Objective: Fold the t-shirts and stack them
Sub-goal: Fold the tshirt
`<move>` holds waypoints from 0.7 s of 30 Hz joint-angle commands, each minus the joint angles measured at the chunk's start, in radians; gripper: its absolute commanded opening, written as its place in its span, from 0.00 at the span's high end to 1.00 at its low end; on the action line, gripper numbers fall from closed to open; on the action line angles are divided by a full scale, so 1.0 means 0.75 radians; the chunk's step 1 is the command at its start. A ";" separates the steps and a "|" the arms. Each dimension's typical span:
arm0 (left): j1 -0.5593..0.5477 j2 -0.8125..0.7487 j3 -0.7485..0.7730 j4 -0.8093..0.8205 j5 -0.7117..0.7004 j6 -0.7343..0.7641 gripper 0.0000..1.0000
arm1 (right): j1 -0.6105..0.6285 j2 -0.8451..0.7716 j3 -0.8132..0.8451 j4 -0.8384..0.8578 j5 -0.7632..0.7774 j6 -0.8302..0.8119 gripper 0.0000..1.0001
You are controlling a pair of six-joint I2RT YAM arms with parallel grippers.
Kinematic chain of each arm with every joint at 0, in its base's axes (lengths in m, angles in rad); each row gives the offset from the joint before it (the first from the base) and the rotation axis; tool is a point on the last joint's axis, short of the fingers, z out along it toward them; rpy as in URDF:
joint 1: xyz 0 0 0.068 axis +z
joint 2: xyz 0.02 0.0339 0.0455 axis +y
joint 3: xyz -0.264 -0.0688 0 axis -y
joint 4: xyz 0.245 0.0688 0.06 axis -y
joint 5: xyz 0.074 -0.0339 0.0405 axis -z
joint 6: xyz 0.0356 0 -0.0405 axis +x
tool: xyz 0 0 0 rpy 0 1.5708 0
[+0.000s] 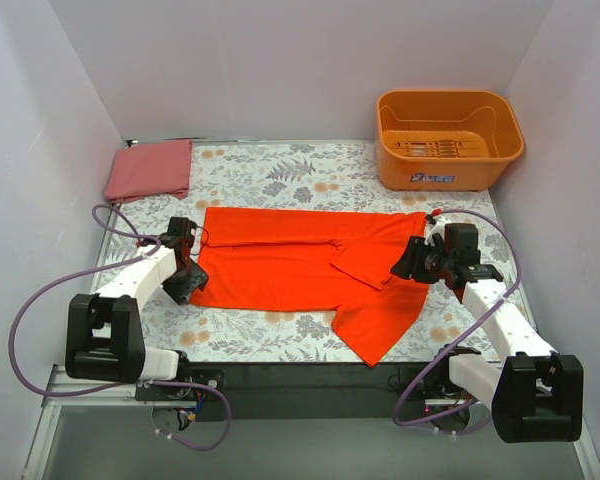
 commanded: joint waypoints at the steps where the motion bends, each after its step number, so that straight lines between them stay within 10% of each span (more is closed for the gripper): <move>1: 0.002 0.002 -0.043 0.005 -0.032 -0.048 0.53 | 0.007 -0.022 -0.014 0.064 -0.023 -0.029 0.47; 21: 0.002 -0.043 -0.180 0.177 -0.046 -0.056 0.67 | 0.007 -0.038 -0.071 0.087 0.053 -0.041 0.47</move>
